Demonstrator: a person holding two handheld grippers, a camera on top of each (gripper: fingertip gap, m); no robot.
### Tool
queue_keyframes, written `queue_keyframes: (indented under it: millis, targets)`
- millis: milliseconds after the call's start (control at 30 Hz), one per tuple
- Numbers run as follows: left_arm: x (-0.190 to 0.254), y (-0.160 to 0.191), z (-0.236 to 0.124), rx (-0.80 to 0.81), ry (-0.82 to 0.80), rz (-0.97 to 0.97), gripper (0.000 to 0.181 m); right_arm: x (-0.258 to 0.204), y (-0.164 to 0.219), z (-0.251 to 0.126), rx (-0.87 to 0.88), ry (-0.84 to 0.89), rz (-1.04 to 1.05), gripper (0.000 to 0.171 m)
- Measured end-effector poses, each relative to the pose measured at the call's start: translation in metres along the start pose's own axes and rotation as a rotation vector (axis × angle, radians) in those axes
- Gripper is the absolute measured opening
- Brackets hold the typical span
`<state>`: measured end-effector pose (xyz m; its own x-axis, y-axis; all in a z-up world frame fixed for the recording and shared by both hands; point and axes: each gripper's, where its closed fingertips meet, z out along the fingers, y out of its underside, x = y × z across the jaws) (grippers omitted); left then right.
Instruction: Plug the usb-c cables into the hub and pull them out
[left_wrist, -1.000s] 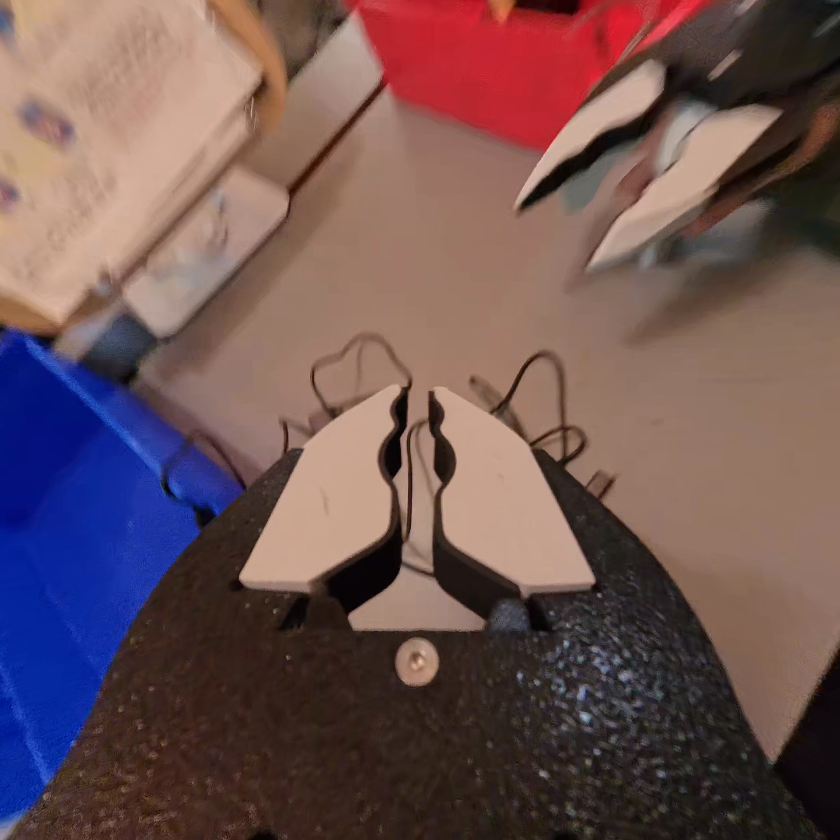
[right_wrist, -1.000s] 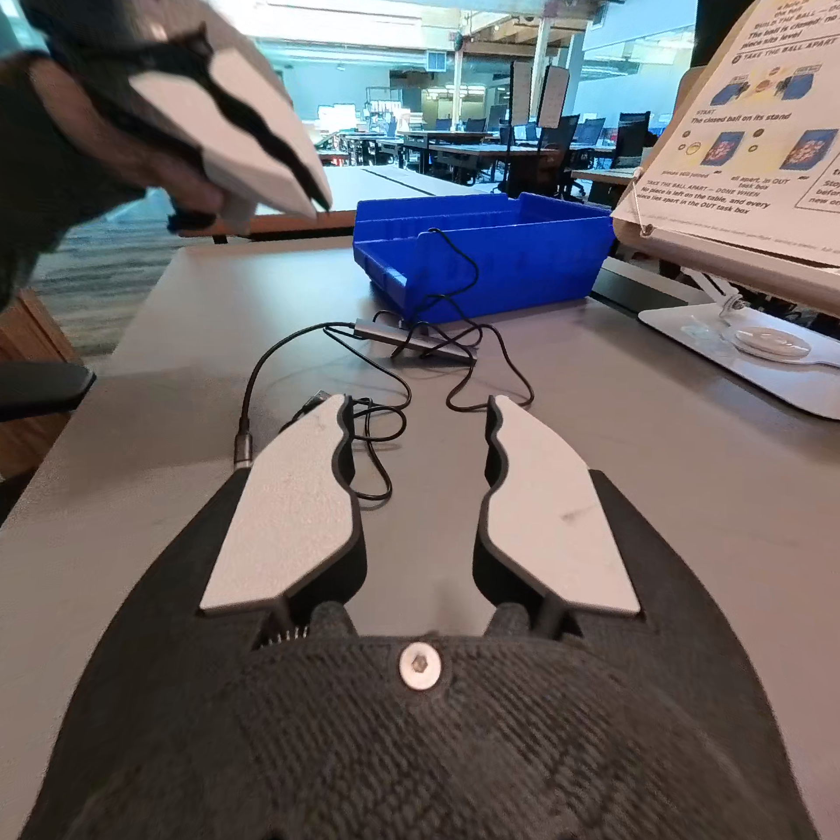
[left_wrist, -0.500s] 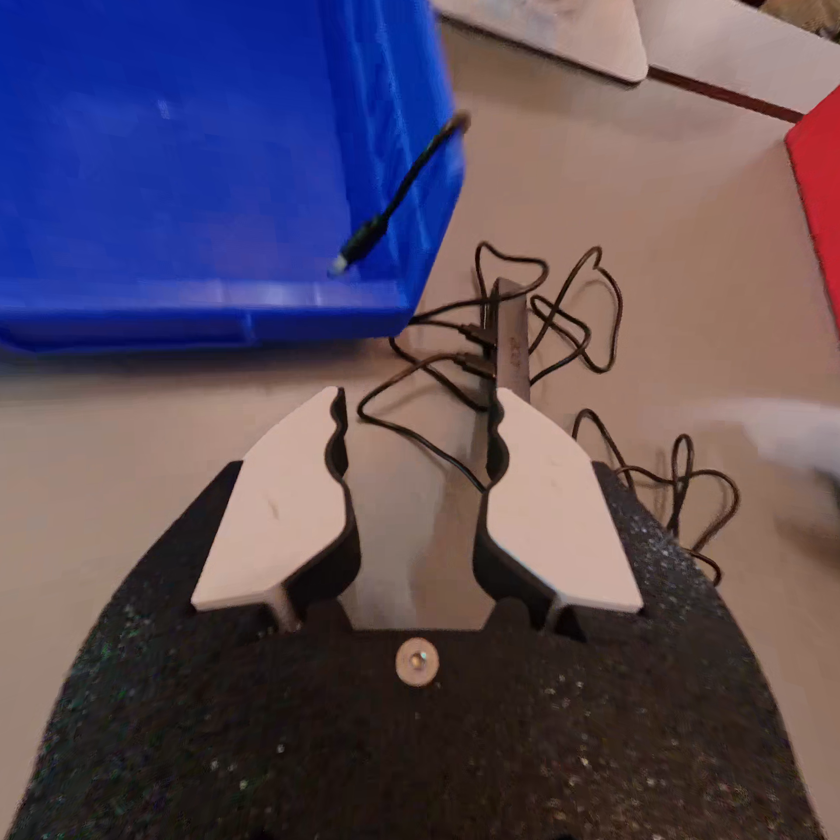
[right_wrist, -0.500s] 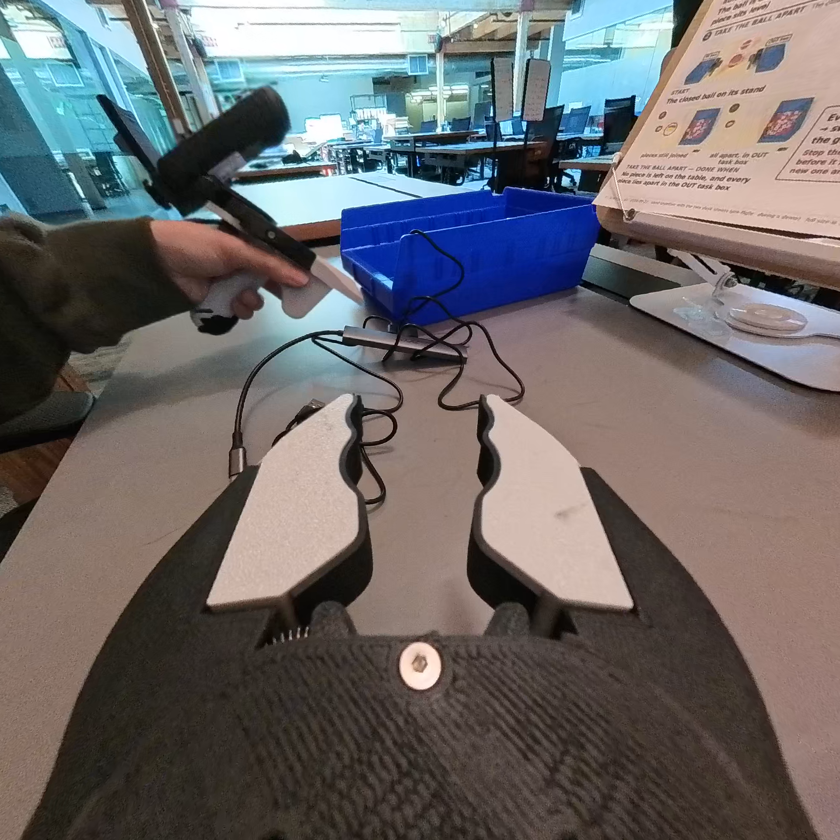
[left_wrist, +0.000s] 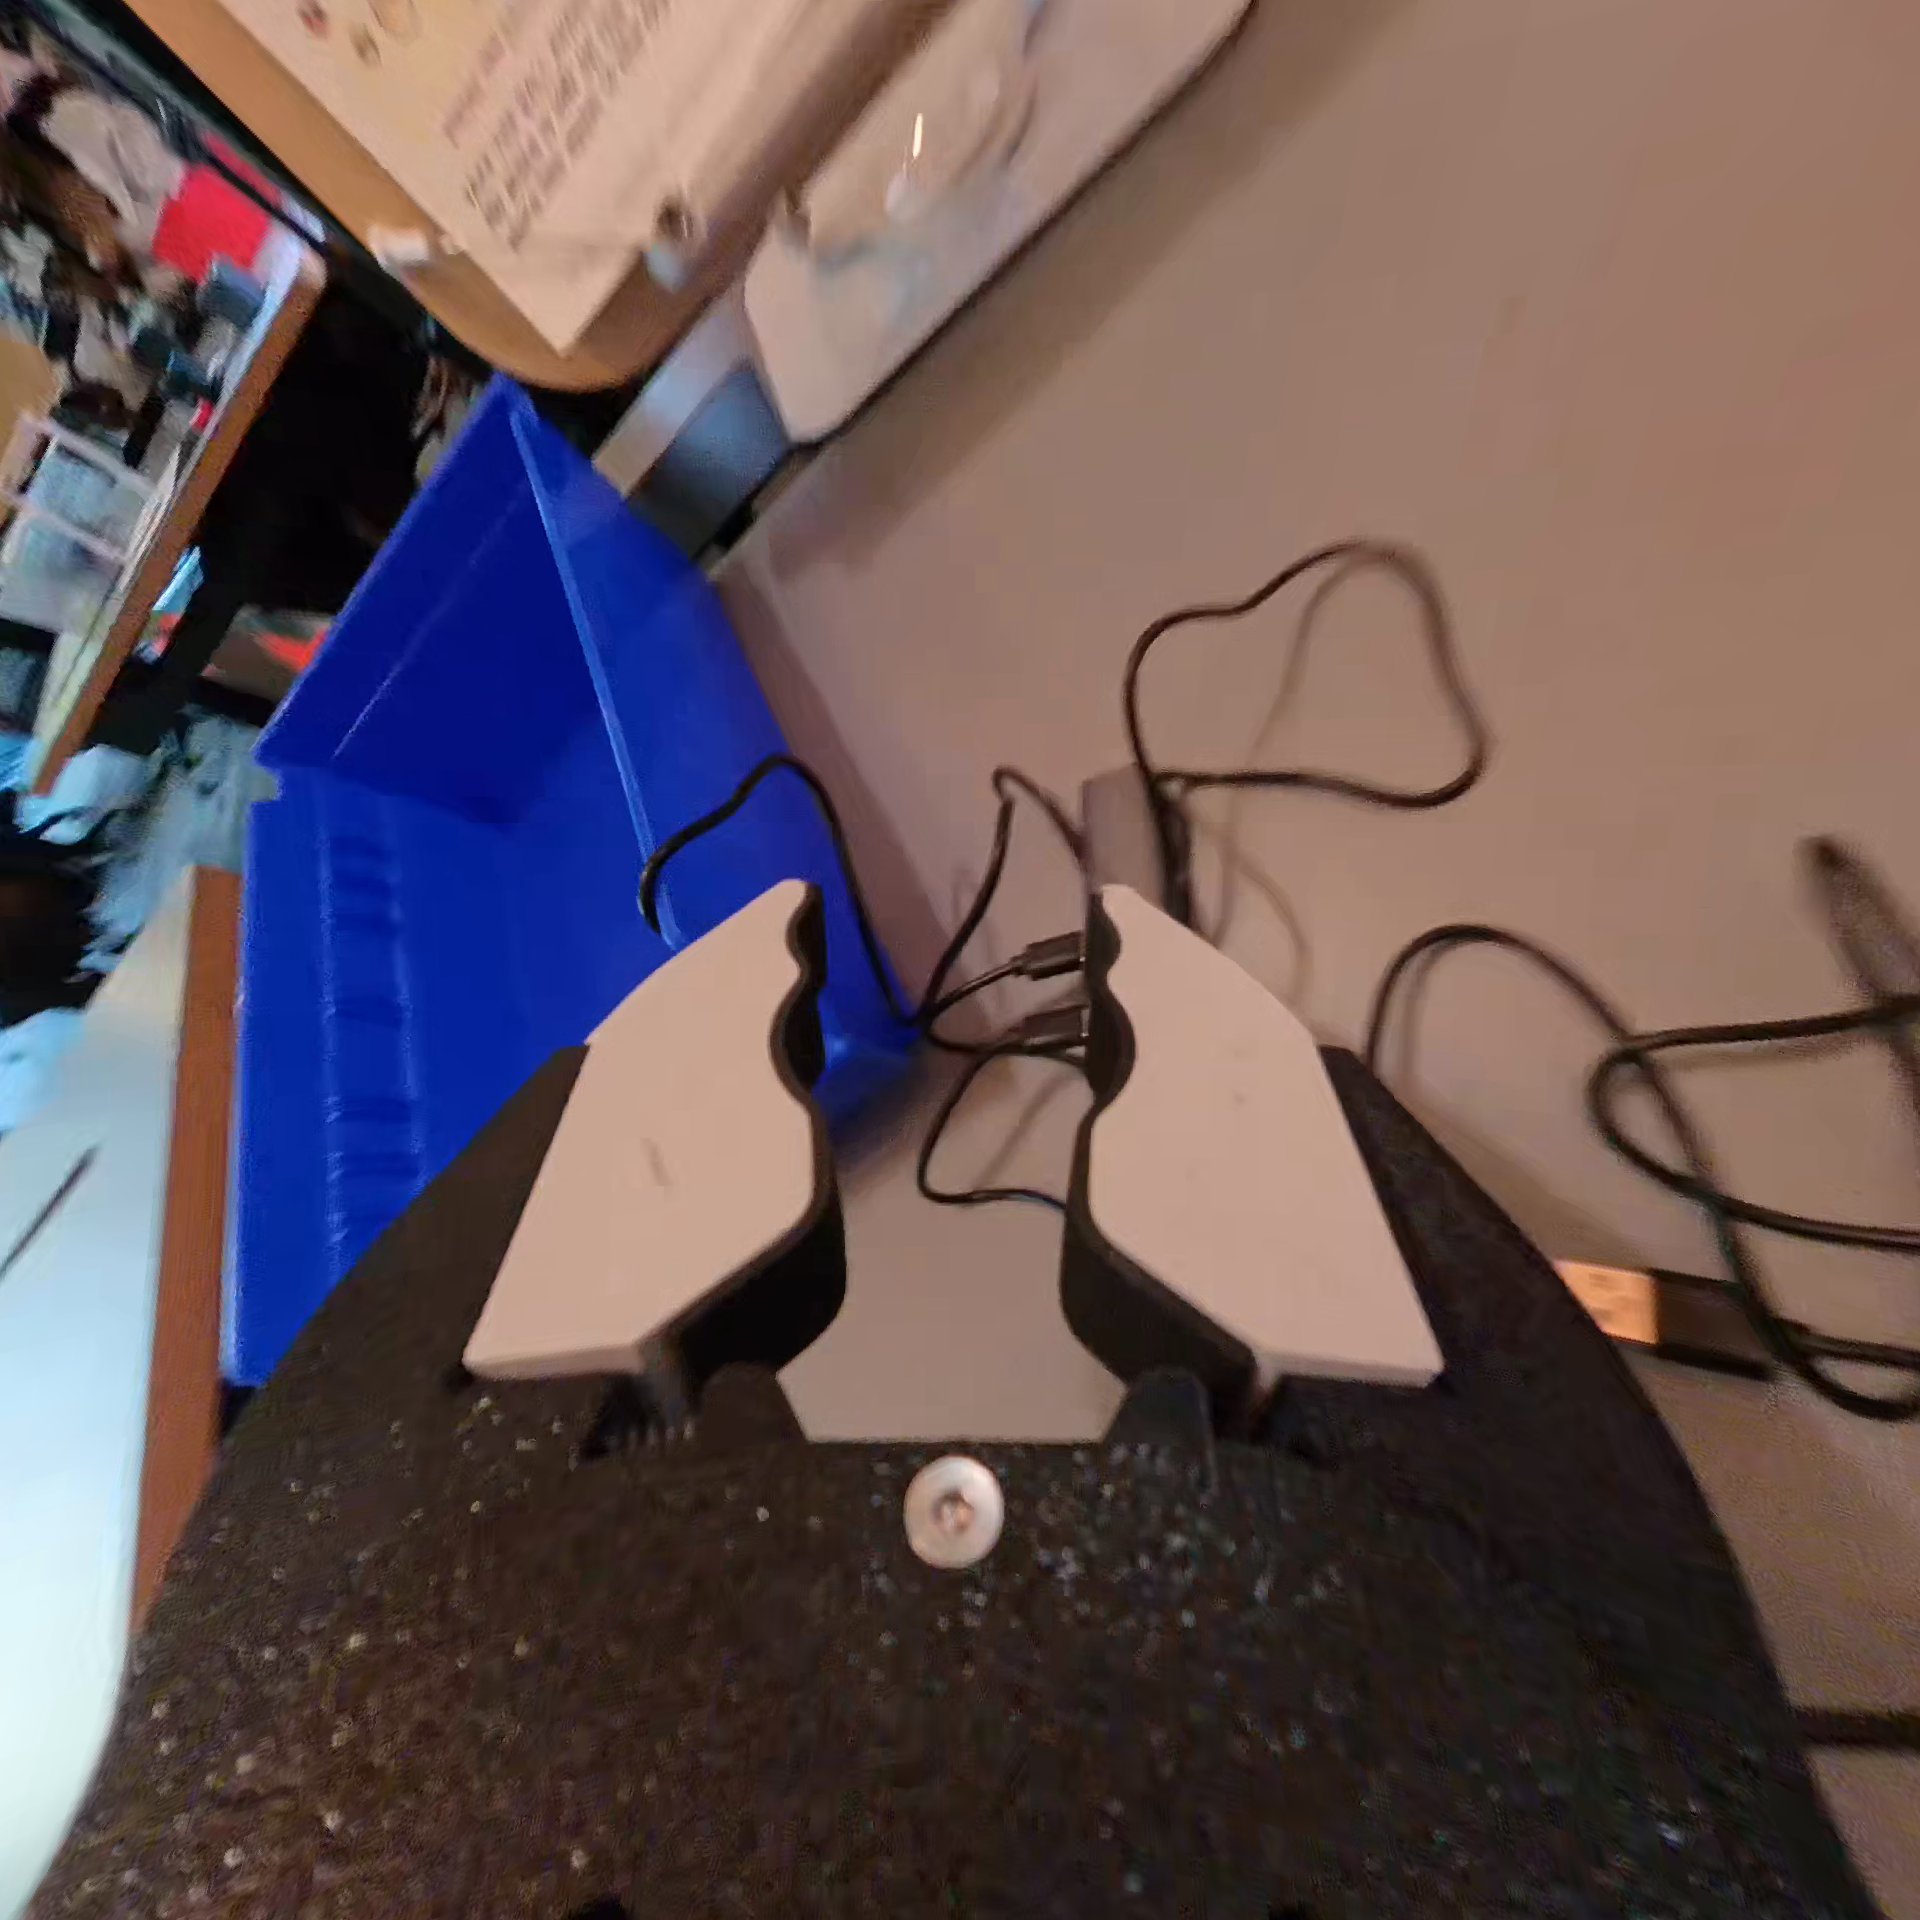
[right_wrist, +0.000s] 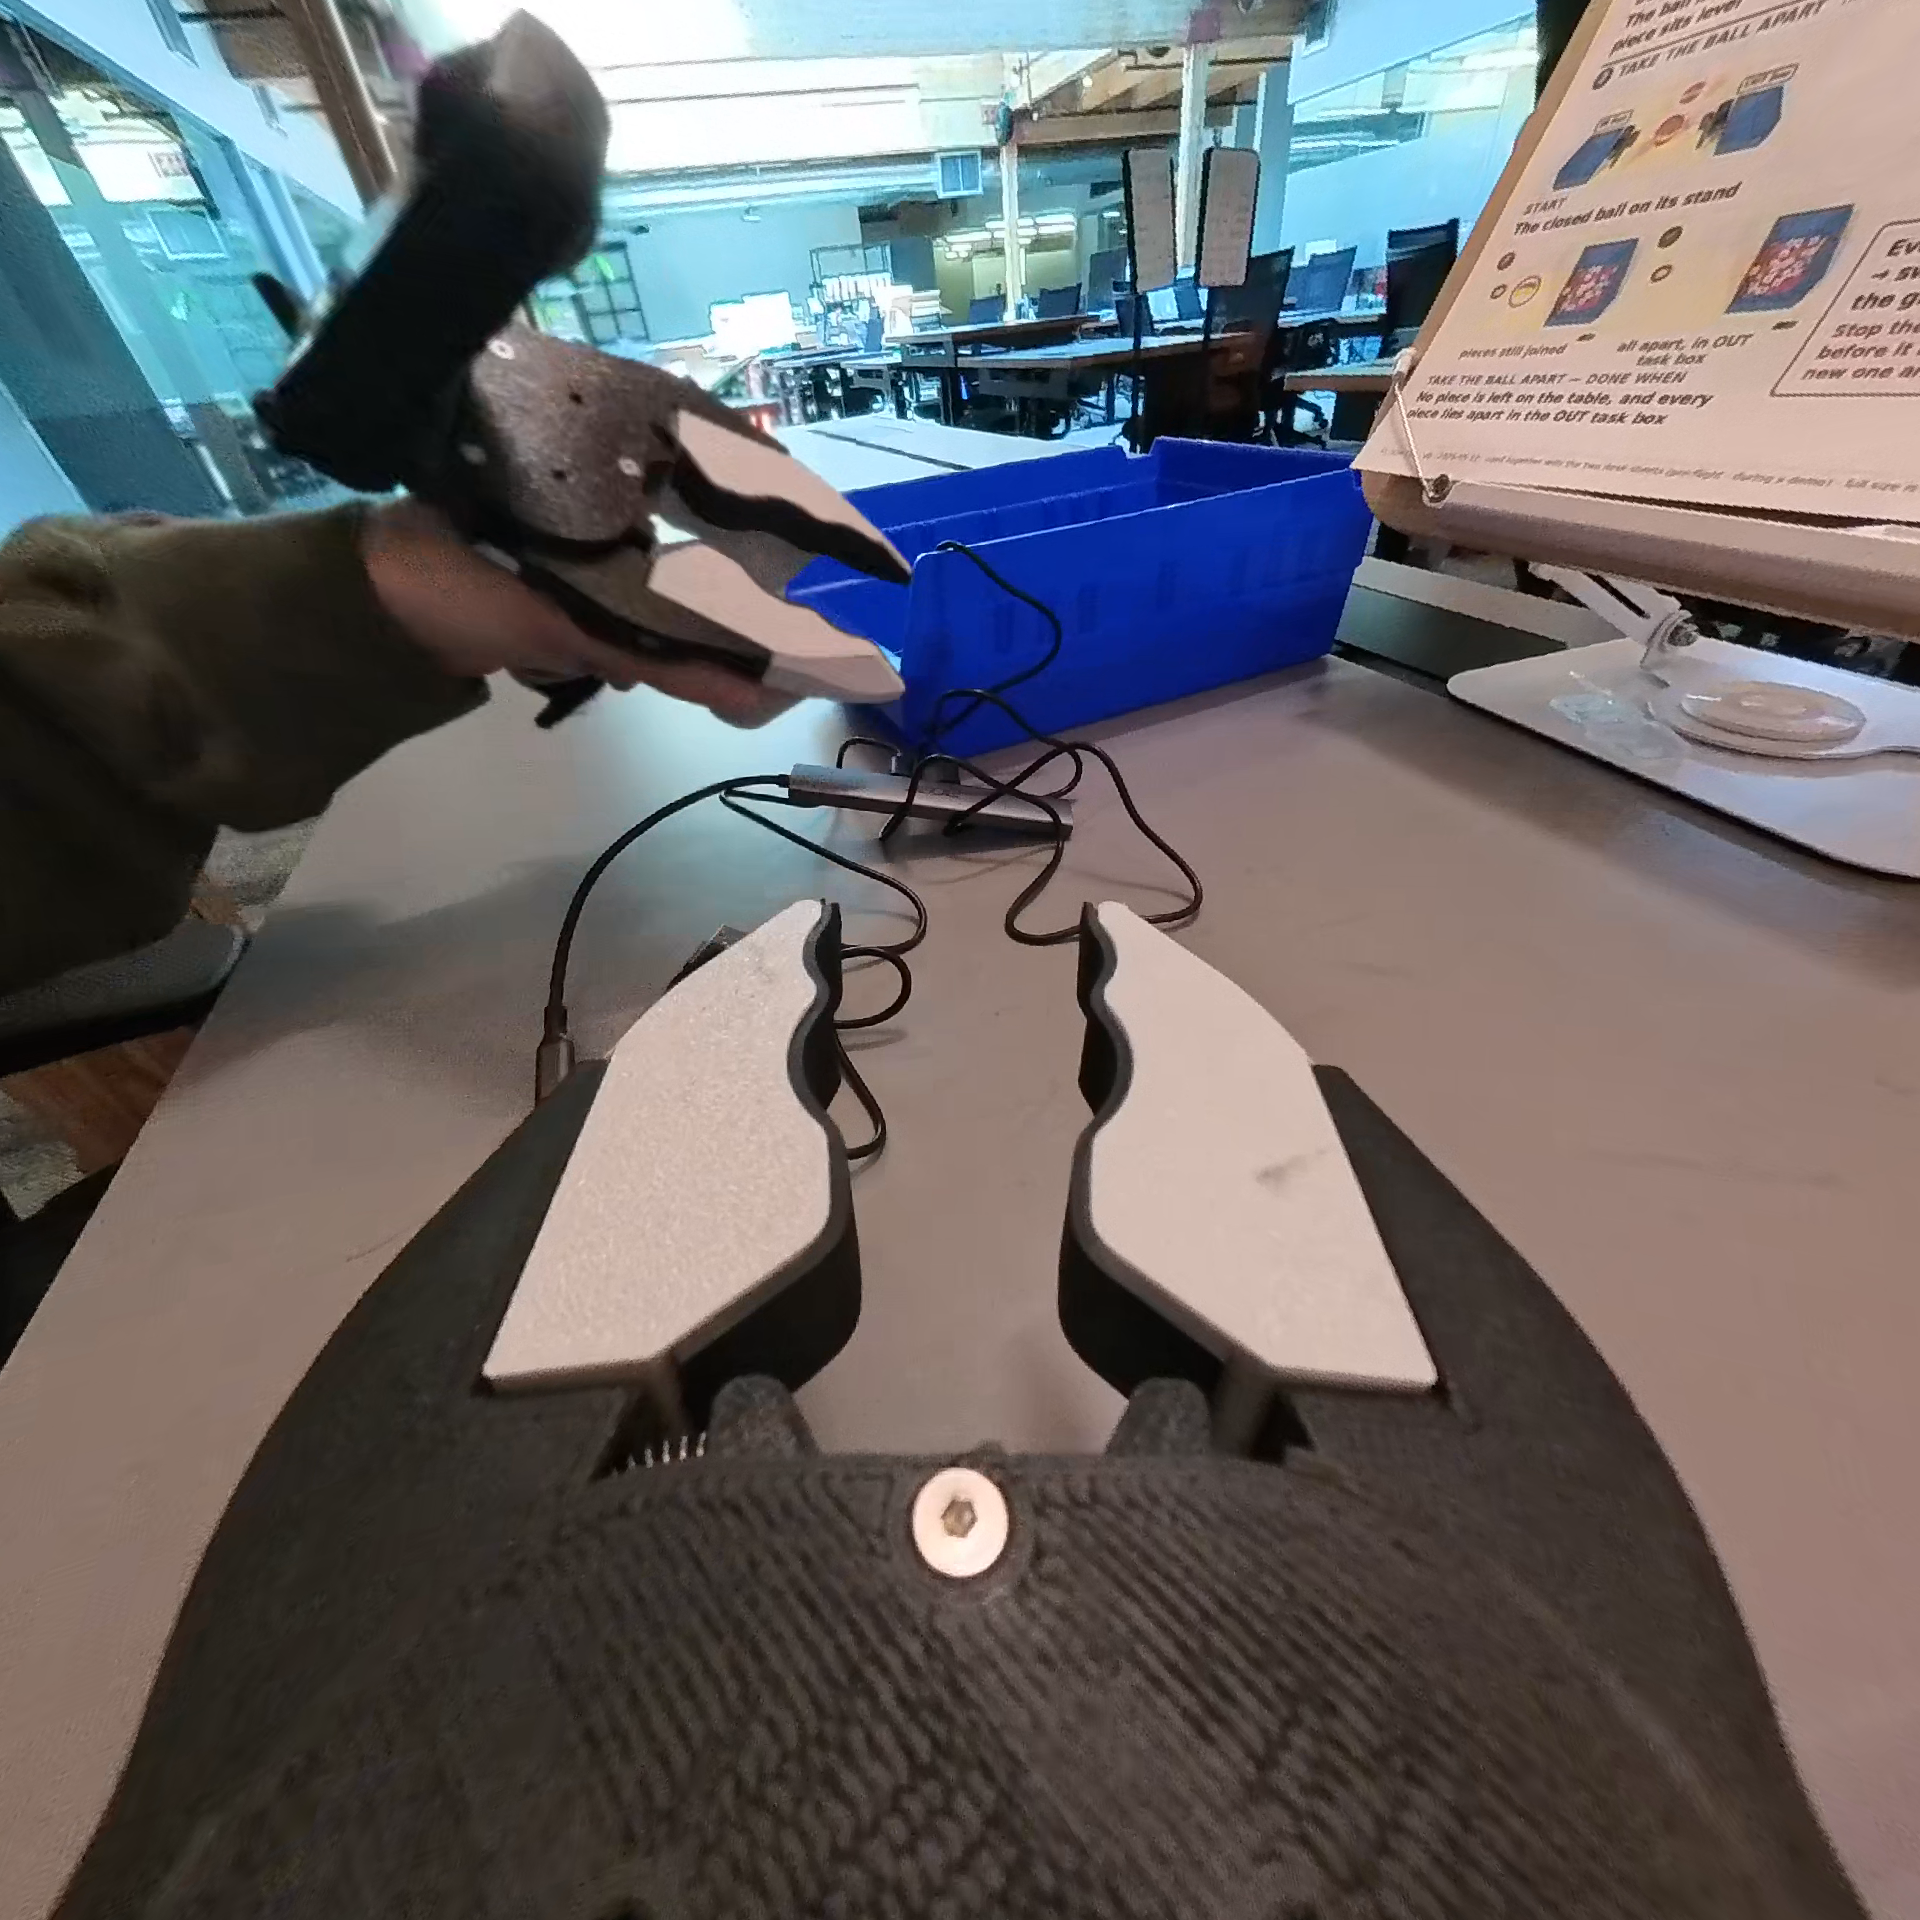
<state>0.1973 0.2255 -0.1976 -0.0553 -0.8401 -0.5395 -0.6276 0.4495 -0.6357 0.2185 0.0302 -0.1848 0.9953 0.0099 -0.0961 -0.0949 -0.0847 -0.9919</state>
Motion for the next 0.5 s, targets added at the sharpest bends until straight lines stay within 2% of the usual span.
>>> queue_keyframes:
  millis: [133,233,300,367,500]
  targets:
    - [0.005,0.027,0.036,-0.237,0.071,0.01,0.043,0.001,-0.001,-0.001,0.008,-0.002,0.012,0.043]
    - [0.004,0.036,0.053,-0.272,0.059,0.033,0.025,0.002,-0.002,-0.002,0.019,0.0,0.022,0.043]
    - [-0.012,0.026,0.05,-0.198,-0.017,-0.013,0.013,0.004,-0.004,-0.003,0.034,0.001,0.034,0.043]
    - [-0.036,-0.003,0.031,-0.041,-0.111,-0.091,0.002,0.006,-0.006,-0.006,0.057,0.001,0.049,0.041]
    - [-0.078,-0.08,-0.048,0.342,-0.401,-0.024,0.001,0.013,-0.011,-0.011,0.103,-0.005,0.118,0.037]
